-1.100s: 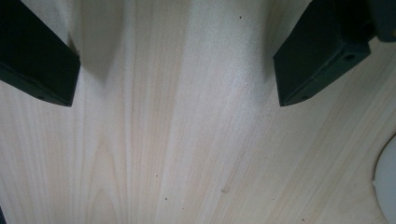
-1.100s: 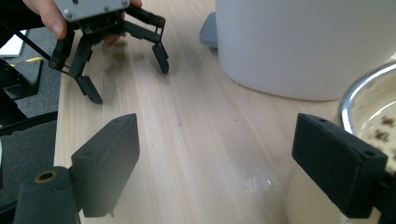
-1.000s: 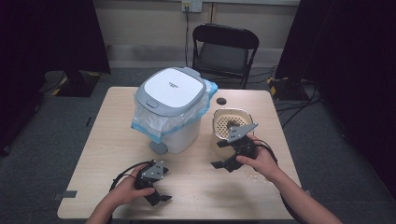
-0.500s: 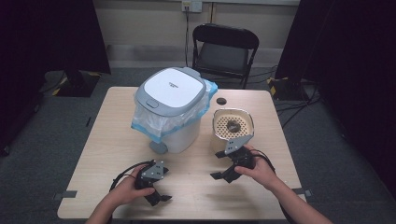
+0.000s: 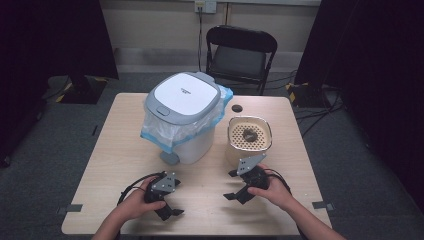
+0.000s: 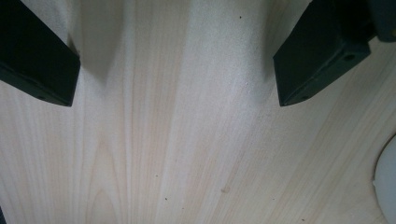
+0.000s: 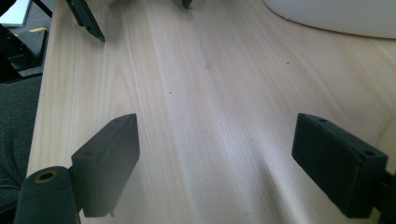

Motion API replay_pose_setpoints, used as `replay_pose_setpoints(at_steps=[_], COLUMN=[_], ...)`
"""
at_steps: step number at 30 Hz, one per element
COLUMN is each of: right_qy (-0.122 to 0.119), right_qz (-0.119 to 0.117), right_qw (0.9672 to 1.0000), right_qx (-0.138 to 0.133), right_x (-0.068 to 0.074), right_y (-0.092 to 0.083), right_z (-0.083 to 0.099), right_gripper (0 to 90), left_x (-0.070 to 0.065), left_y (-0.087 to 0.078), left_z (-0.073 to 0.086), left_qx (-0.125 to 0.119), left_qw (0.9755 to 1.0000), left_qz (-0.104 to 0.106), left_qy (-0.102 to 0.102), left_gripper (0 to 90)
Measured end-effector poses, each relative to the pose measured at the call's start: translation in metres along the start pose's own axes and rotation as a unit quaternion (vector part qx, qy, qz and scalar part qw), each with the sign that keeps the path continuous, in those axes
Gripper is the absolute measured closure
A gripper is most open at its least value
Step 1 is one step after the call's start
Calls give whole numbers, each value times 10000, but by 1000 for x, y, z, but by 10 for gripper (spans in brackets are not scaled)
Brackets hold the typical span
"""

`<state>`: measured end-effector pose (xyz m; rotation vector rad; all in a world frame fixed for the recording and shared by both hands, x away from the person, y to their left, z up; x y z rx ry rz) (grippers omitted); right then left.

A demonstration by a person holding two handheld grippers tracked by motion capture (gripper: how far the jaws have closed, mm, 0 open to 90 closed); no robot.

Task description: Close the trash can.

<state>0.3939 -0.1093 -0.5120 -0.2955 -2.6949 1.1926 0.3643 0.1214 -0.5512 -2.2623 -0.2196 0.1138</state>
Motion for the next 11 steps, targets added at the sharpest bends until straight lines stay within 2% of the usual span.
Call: replay_pose_setpoints(at_steps=[3,11], right_qy=[-51,-123], right_qz=[-59,112], right_qw=[10000,9998], right_qx=[38,118], right_x=[1,0], right_y=[4,16], right_z=[3,10], right_gripper=[147,147], left_x=[0,0], left_y=[0,0], left_z=[0,0], left_qx=[1,3], left_qw=[10000,10000], left_qz=[-3,-5], left_qy=[2,3], left_gripper=[0,0])
Point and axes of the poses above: each handheld gripper's, and its own axes: y roughly forward along the jaws, z roughly out of its underside, x roughly to its left, the point moved 7 cm from there along y, roughly forward along the jaws, and after that the axes turned 5 degrees about x, right-handed, at the moved point
